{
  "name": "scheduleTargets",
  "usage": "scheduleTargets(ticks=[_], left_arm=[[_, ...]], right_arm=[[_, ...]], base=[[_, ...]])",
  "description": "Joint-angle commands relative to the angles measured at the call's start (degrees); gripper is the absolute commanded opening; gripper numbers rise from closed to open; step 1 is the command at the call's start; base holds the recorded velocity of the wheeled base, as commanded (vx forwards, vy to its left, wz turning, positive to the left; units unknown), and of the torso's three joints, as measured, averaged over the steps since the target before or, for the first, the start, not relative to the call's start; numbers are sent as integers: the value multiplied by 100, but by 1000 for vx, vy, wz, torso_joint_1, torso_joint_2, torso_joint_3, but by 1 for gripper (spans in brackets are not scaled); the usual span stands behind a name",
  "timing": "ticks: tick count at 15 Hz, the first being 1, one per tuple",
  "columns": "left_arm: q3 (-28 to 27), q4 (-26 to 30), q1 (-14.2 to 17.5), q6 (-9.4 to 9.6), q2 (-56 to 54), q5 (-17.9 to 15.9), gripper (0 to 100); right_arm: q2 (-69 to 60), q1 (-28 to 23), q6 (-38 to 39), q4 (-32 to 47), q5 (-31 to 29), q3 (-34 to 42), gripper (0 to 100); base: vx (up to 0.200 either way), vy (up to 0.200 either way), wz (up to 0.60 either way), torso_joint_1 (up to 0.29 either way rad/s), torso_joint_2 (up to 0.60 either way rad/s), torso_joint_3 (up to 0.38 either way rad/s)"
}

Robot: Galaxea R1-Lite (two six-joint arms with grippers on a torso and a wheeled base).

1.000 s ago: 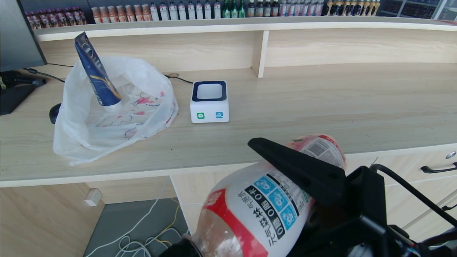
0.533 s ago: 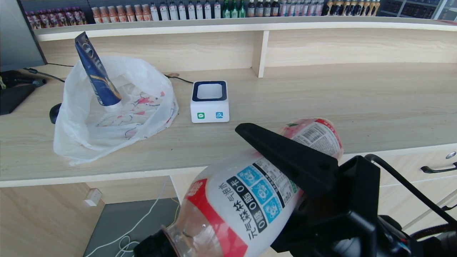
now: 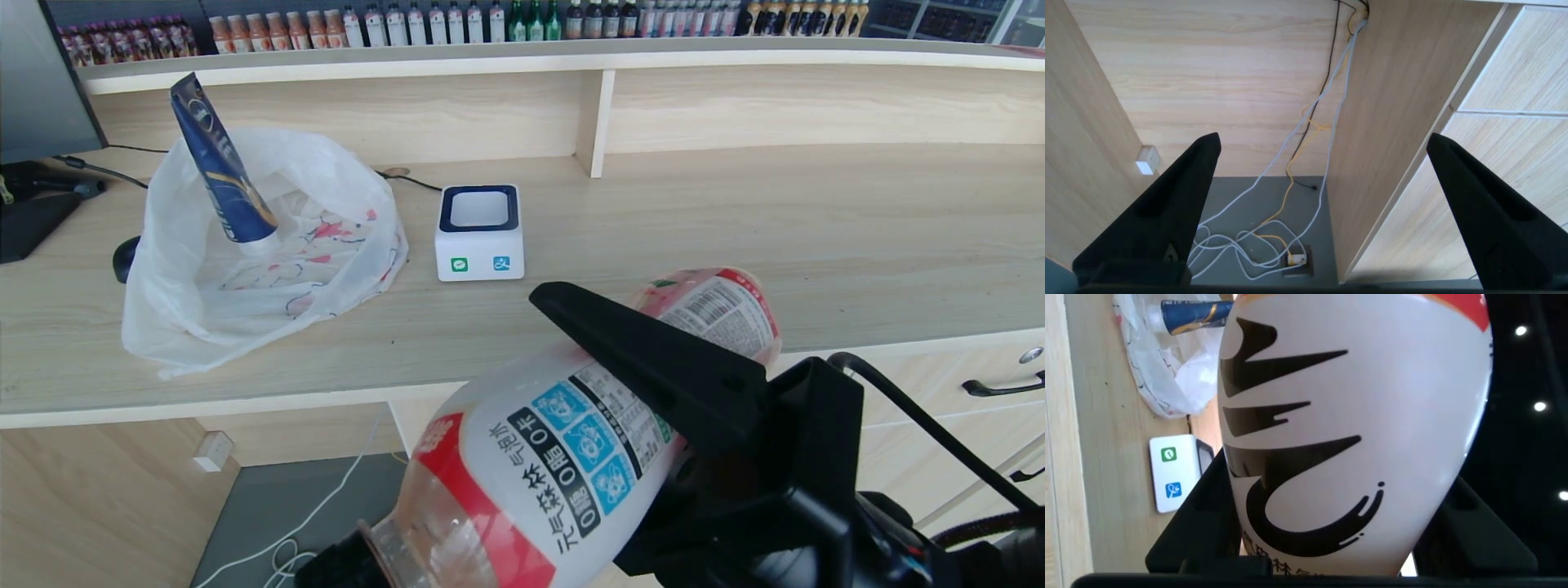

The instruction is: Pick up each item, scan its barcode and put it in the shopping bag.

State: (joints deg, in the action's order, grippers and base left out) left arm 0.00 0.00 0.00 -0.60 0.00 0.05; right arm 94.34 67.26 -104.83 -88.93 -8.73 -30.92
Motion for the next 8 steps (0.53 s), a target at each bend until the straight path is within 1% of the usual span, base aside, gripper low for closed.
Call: scheduleTargets(ticks=[1,3,6,8], left_arm=[[0,0,0,-2,0,-5,100],[0,0,0,-2,0,4,100],[0,0,0,-2,0,4,100],[0,0,0,-2,0,4,100]], right_arm=[[67,-2,-29,-107,126,-2,0],[75,7,-284,-107,170,-46,0],[137,7,-301,-107,170,-116,0],[199,24,-486,-107,179,-222,0]], base=[[0,0,0,0,0,0],[0,0,0,0,0,0],[0,0,0,0,0,0],[0,0,0,0,0,0]])
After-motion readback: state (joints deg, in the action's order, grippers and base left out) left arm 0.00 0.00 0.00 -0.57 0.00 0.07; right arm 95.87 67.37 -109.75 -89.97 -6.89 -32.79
